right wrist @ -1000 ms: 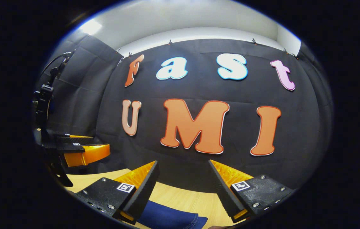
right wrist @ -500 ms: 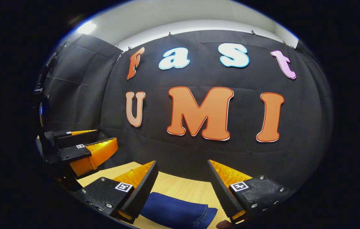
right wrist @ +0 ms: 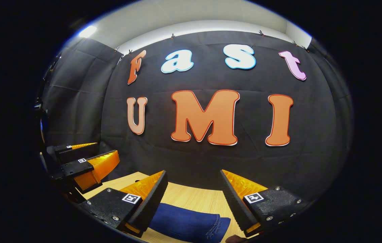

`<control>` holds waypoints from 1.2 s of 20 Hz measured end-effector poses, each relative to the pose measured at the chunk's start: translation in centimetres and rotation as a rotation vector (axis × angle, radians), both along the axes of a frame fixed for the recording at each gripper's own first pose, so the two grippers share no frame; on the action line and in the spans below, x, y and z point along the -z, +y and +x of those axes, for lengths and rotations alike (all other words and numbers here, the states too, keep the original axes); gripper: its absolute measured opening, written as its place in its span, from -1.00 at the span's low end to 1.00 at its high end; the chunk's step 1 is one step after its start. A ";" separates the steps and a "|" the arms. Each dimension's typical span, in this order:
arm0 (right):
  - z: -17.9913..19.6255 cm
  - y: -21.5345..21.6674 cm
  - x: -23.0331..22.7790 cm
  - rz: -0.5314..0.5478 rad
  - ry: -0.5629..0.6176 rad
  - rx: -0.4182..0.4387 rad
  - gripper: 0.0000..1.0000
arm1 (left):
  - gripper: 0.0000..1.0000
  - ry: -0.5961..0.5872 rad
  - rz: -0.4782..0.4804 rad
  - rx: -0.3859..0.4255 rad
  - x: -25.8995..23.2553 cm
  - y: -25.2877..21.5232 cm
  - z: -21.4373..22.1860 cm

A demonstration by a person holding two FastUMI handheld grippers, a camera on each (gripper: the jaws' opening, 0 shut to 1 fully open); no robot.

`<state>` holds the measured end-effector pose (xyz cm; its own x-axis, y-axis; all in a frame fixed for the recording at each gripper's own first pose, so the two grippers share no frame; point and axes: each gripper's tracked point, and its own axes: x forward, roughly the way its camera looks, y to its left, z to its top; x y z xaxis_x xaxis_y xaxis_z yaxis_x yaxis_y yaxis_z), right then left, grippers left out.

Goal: Grasp the waist and the cuffs of the jeans and fold them to make the two legs overlap; first hold the waist and fold one-third of the jeans toward the cuffs, then hold the cuffs and fold the remaining one-third in the same direction to finish folding.

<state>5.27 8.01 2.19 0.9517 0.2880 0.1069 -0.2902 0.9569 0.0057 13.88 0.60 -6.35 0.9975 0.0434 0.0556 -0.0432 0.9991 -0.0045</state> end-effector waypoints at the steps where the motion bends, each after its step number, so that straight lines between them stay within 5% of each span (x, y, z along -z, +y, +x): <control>1: 0.1 0.0 0.1 0.003 0.003 0.006 0.91 | 0.93 -0.004 0.001 -0.005 -0.2 0.2 0.0; 24: -1.0 -3.2 -0.7 0.007 -0.012 0.102 0.91 | 0.92 0.006 0.044 0.019 -0.3 1.2 2.2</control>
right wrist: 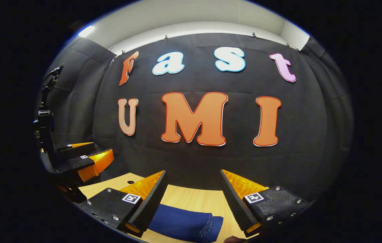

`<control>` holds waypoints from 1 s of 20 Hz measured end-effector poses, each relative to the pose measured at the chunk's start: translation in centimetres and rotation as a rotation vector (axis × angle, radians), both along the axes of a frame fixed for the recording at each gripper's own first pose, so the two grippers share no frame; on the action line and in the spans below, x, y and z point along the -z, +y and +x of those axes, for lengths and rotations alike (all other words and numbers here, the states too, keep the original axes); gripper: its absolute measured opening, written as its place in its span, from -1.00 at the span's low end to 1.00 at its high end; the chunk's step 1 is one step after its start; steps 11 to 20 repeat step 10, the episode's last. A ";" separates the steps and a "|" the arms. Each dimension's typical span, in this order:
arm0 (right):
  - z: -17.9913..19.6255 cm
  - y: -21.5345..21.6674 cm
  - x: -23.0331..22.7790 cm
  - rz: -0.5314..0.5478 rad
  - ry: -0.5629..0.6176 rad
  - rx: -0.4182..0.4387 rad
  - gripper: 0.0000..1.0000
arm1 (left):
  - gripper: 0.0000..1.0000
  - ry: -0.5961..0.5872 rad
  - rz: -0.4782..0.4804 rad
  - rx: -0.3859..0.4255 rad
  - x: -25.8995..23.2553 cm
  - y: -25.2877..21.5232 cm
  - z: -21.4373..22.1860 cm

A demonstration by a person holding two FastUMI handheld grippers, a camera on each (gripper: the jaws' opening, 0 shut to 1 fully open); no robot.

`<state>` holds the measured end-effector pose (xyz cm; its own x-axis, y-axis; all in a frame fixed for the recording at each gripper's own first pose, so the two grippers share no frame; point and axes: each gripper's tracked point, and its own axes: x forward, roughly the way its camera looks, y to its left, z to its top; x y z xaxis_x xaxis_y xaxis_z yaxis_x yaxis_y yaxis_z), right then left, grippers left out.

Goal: Grasp the waist and the cuffs of the jeans and fold them to make the two legs overlap; first hold the waist and fold one-third of the jeans toward the cuffs, then hold the cuffs and fold the remaining one-third in the same direction to finish folding.

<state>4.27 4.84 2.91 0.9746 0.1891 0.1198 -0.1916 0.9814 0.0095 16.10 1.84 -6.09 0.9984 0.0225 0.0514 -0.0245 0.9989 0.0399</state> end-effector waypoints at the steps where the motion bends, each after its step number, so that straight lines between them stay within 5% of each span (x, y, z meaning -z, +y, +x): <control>1: 0.1 -0.4 0.0 0.004 0.002 0.009 0.92 | 0.89 0.000 0.001 0.007 -0.1 -0.2 0.3; 20: -0.2 -2.0 0.1 0.037 0.006 0.043 0.91 | 0.89 -0.015 -0.032 -0.009 -0.6 0.4 -0.2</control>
